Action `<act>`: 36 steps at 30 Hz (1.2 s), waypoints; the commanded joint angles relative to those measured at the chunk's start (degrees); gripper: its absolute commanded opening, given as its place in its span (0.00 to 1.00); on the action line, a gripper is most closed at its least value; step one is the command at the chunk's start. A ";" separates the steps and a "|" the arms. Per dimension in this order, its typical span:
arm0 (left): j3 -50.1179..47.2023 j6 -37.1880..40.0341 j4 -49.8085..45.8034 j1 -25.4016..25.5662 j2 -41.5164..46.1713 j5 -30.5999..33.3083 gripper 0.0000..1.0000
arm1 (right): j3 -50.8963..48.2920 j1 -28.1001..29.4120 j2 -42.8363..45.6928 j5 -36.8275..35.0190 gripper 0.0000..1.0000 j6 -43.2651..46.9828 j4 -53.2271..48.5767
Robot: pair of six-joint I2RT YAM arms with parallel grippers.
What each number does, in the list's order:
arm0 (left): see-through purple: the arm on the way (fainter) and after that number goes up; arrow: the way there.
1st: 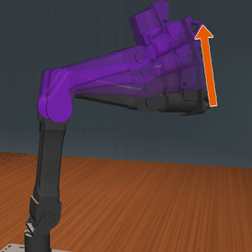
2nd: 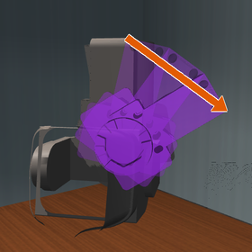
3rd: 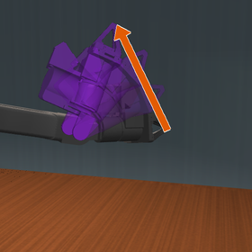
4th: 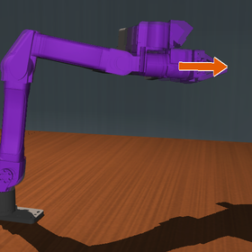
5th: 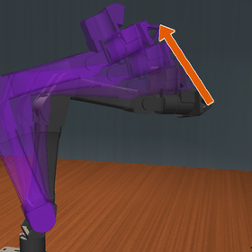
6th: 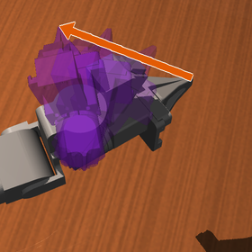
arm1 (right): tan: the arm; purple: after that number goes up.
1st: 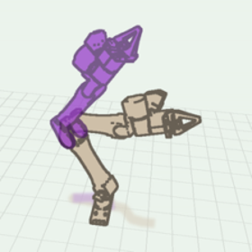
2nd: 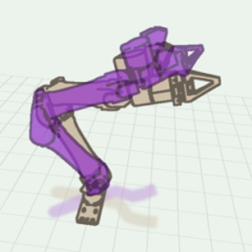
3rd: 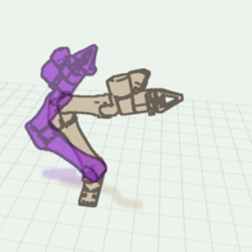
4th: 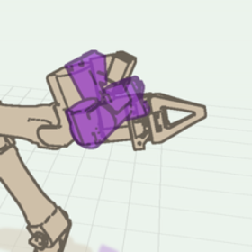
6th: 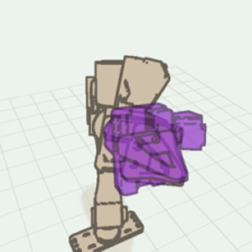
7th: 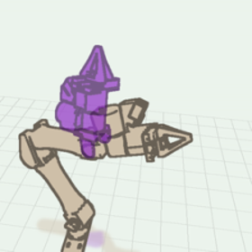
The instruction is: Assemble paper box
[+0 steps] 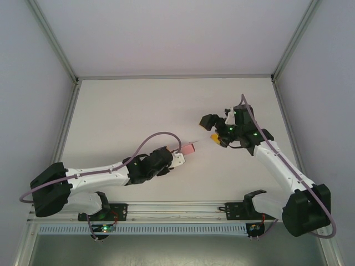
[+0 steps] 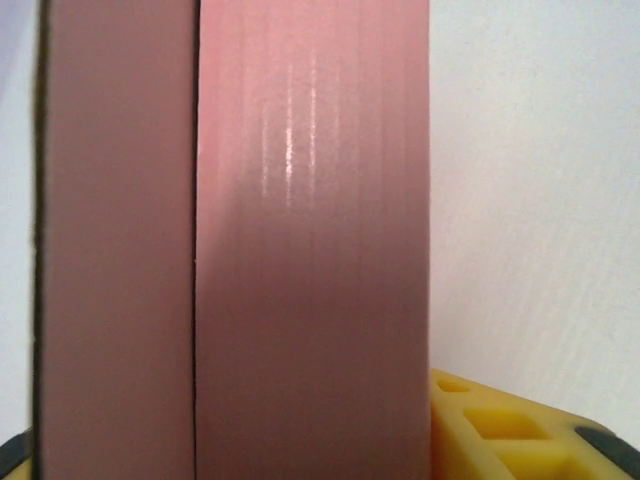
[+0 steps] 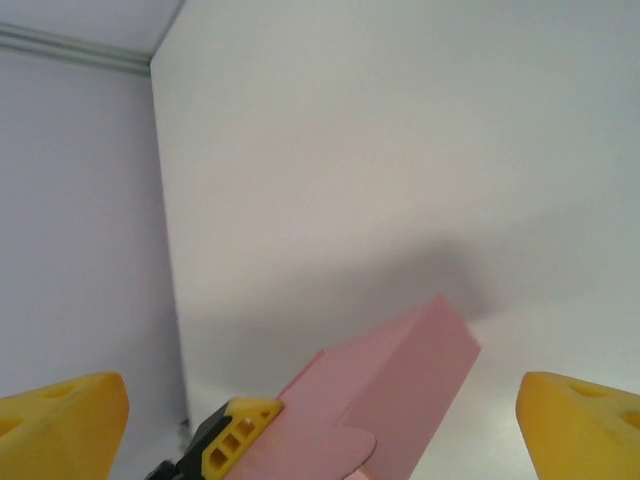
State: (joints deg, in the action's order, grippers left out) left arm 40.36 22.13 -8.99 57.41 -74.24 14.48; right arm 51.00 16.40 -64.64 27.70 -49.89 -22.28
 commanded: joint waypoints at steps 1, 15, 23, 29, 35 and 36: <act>2.90 -2.58 -7.65 -3.02 0.32 -10.74 0.48 | 3.29 0.81 3.42 -13.28 0.99 10.17 -4.02; 12.21 6.99 -22.29 -17.56 -2.69 -34.58 0.48 | -10.71 10.52 10.74 -6.57 0.98 35.14 19.23; 17.02 13.15 -29.19 -18.59 -6.94 -32.48 0.49 | -13.45 11.81 9.45 3.60 0.91 45.21 16.72; 21.47 15.21 -33.47 -18.67 -13.29 -29.68 0.50 | -10.19 12.63 2.46 2.34 0.86 48.81 11.45; 20.43 16.09 -31.10 -18.61 -16.16 -29.69 0.51 | -8.82 12.89 -3.43 2.62 0.78 51.27 10.33; 20.21 16.32 -31.01 -18.60 -16.48 -29.82 0.51 | -8.42 12.87 -4.17 2.49 0.78 51.29 10.26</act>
State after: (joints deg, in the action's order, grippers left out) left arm 61.14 36.42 -38.35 39.27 -88.82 -15.35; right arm 40.03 28.40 -67.51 29.06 -1.04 -11.16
